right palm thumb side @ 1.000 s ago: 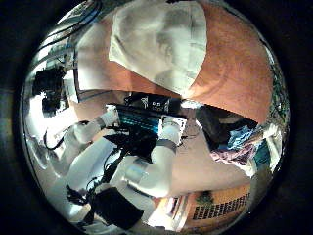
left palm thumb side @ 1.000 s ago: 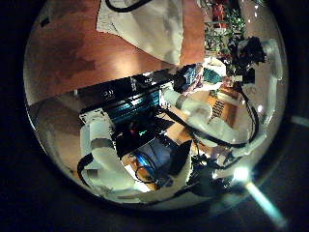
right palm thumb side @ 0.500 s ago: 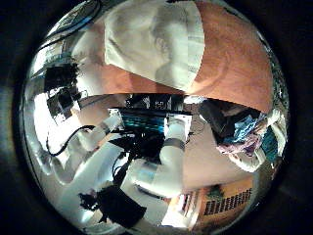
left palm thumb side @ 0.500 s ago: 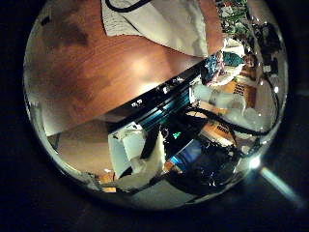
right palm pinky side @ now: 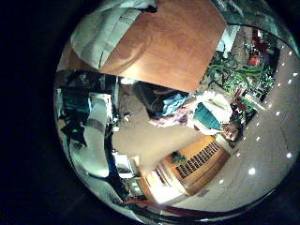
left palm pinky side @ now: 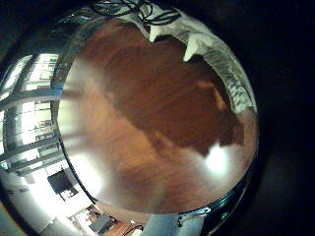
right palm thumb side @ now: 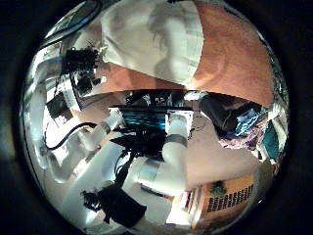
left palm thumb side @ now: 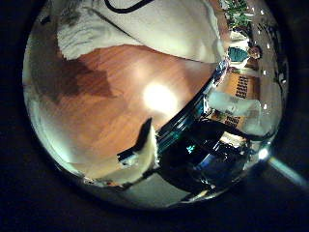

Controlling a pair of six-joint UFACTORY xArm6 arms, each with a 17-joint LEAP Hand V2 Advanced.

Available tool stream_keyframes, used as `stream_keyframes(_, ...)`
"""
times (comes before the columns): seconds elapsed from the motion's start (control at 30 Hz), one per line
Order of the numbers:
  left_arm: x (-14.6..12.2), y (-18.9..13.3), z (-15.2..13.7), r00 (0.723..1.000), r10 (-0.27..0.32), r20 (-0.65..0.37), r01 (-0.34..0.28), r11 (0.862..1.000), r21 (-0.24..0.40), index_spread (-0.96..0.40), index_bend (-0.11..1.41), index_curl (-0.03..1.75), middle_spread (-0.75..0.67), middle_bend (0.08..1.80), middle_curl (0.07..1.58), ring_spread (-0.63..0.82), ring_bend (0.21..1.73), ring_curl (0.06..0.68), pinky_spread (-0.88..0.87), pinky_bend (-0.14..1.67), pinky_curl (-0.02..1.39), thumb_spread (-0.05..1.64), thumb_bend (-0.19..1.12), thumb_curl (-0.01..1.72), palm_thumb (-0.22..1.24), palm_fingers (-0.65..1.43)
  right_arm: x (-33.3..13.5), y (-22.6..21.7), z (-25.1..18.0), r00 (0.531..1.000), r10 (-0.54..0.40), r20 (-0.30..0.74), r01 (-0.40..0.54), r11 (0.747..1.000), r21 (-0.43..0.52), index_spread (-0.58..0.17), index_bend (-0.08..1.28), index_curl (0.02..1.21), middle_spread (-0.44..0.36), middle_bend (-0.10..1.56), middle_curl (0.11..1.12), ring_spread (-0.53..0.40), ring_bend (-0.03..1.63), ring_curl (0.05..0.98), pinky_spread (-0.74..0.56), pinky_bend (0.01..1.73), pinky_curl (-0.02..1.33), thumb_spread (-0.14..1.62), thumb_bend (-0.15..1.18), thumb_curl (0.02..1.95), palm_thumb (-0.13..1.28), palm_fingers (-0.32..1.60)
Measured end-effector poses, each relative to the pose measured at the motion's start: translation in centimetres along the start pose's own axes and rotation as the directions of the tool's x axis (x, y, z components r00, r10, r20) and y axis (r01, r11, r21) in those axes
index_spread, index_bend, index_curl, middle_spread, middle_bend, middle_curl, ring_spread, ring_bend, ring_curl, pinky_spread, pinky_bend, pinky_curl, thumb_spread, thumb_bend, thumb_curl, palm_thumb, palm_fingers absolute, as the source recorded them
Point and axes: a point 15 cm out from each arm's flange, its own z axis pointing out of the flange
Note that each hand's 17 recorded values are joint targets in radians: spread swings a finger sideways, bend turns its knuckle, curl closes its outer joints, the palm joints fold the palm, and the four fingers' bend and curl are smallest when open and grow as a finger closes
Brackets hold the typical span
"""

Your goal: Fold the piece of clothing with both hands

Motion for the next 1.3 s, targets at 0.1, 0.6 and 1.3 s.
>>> stream_keyframes(0.1, -0.4, -0.4, 0.3, 1.0, -0.018, 0.019, 0.019, 1.0, -0.014, -0.06, 0.19, 0.32, 0.18, 0.24, 0.33, 0.33, 0.66, 0.202, 0.39, 0.41, 0.3, 0.99, 0.0, 0.33, 0.42, 0.18, 0.0, 0.3, 0.0, 1.0, 0.001, 0.002, -0.001, 1.0, -0.007, -0.343, 0.15, 0.27, 0.026, 0.2, 0.35, 0.176, 0.51, 0.243, 0.35, 0.53, 0.28, 1.15, -0.02, 0.23, 0.05, 0.09)
stream_keyframes(0.6, -1.1, -1.7, -1.2, 0.995, -0.038, 0.091, 0.039, 0.999, -0.004, -0.37, 0.27, 0.45, -0.41, 0.83, 0.65, -0.46, 1.1, 0.396, -0.52, 0.86, 0.47, 1.04, 0.03, 0.44, 0.8, 1.15, -0.3, 1.0, 0.1, 1.0, -0.001, 0.008, 0.001, 1.0, -0.028, -0.35, 0.16, 0.28, 0.016, 0.22, 0.35, 0.159, 0.52, 0.245, 0.35, 0.49, 0.27, 1.16, -0.02, 0.23, 0.05, 0.15)
stream_keyframes(1.3, 1.6, -0.2, -12.2, 1.0, -0.006, -0.023, 0.001, 0.981, -0.192, -0.64, 0.41, 0.87, -0.56, 0.96, 0.87, -0.48, 1.29, 0.519, -0.64, 1.08, 0.64, 1.08, -0.01, 0.56, 0.82, 1.01, -7.8, -4.8, 9.7, 0.987, -0.147, 0.056, 0.148, 0.989, -0.014, -0.268, 0.16, 0.29, -0.046, 0.28, 0.38, -0.019, 0.64, 0.278, 0.22, 0.47, 0.26, 1.08, -0.02, 0.27, 0.24, 0.26)
